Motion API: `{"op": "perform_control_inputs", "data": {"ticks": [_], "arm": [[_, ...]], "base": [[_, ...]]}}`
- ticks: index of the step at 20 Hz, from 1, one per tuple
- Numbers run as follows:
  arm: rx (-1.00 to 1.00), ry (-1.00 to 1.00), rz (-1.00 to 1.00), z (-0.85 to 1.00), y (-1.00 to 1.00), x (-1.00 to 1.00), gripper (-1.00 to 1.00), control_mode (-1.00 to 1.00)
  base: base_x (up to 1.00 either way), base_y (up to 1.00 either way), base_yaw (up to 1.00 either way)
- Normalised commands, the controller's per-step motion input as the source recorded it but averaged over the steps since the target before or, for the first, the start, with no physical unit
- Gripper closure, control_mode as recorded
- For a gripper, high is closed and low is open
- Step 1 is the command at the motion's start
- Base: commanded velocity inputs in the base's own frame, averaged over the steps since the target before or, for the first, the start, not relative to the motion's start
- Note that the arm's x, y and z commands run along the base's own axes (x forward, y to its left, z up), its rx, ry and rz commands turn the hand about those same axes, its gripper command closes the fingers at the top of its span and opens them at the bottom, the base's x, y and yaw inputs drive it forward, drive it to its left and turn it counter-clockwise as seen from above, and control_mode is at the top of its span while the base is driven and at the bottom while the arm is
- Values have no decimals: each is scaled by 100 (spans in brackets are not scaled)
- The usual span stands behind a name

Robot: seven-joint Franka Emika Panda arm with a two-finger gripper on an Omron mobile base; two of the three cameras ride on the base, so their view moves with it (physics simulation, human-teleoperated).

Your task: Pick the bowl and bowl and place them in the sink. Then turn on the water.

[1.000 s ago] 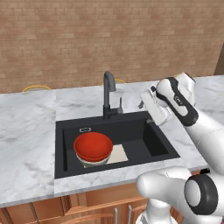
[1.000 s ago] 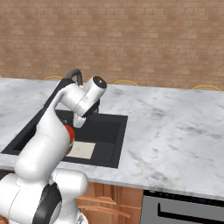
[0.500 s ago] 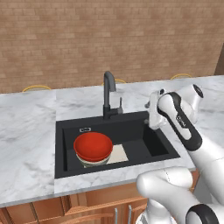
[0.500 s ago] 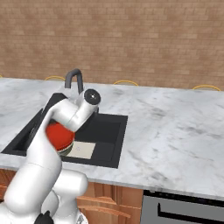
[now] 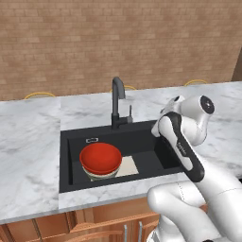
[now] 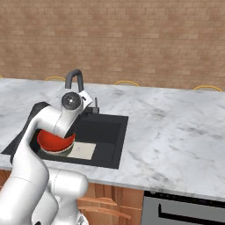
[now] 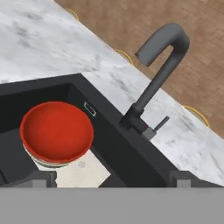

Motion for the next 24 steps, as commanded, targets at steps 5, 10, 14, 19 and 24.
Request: {"op": "perform_control_inputs", "data": {"ticks": [5,10,14,19,24], "arm": [[8,7,-16,33,-20,5,-100,-100],[16,0,0,0,-33,2,-100,-100],[21,0,-1,0,-9,8,-100,-100],[15,0,-4,0,0,14,-100,-100],[8,0,-5,0,0,29,-100,-100]], "base": [[0,0,0],[0,0,0],[0,0,0],[0,0,0],[0,0,0]]}}
